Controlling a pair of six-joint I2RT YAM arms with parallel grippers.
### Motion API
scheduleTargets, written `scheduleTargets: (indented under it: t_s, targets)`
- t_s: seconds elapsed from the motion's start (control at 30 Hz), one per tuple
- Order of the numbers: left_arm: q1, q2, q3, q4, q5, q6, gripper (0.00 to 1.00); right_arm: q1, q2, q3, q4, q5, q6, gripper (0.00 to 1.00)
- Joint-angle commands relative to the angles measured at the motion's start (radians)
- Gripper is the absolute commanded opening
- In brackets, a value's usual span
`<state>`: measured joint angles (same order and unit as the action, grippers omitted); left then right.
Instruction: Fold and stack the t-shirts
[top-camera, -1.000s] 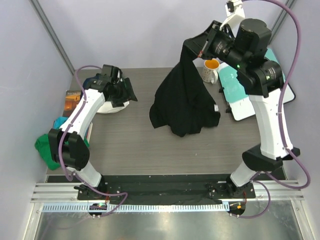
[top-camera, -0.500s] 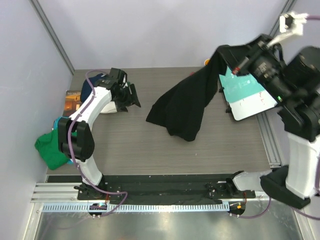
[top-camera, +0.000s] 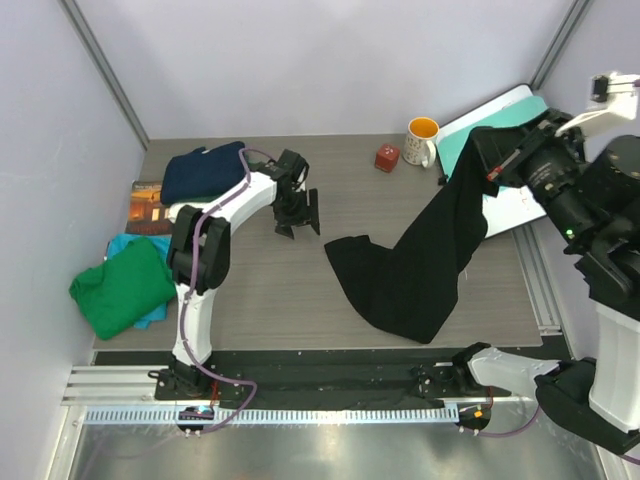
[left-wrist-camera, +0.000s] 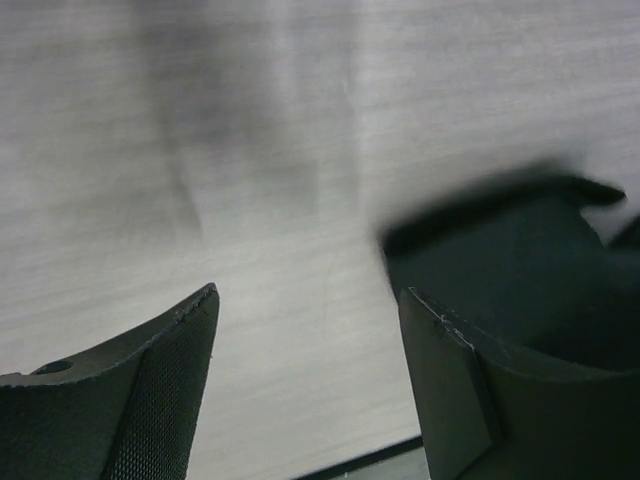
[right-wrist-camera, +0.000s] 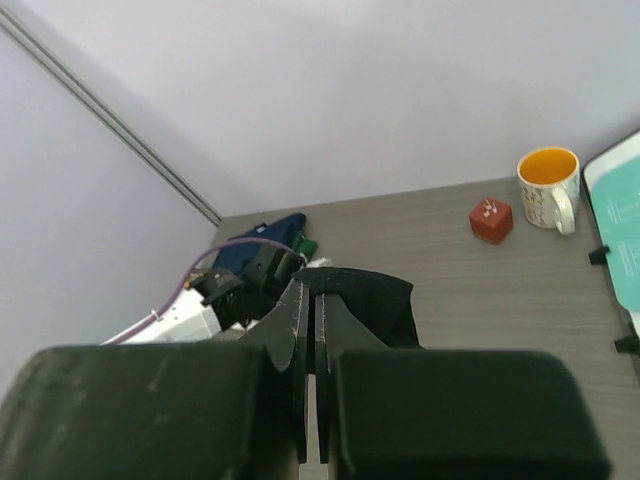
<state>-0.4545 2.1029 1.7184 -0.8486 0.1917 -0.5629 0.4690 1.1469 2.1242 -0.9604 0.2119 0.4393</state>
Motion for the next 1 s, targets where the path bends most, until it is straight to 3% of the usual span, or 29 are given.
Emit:
scheduleTargets:
  t_s: [0.0,0.13,0.63,0.97]
  targets:
    - [0.011,0.092,0.147,0.013,0.035,0.029,0.74,-0.001,0.023,-0.038,0.014,0.026,-0.005,0.01]
    - [0.005,0.172,0.250,-0.069,0.086,0.054,0.74,-0.001,0.030,-0.064,0.009,0.033,-0.001,0.01]
    - [-0.039,0.059,0.014,0.083,0.288,0.074,0.74,-0.001,0.042,-0.224,0.043,0.066,0.007,0.01]
    - [-0.073,0.086,-0.013,0.114,0.309,0.087,0.73,-0.001,0.080,-0.208,0.042,0.043,-0.007,0.01]
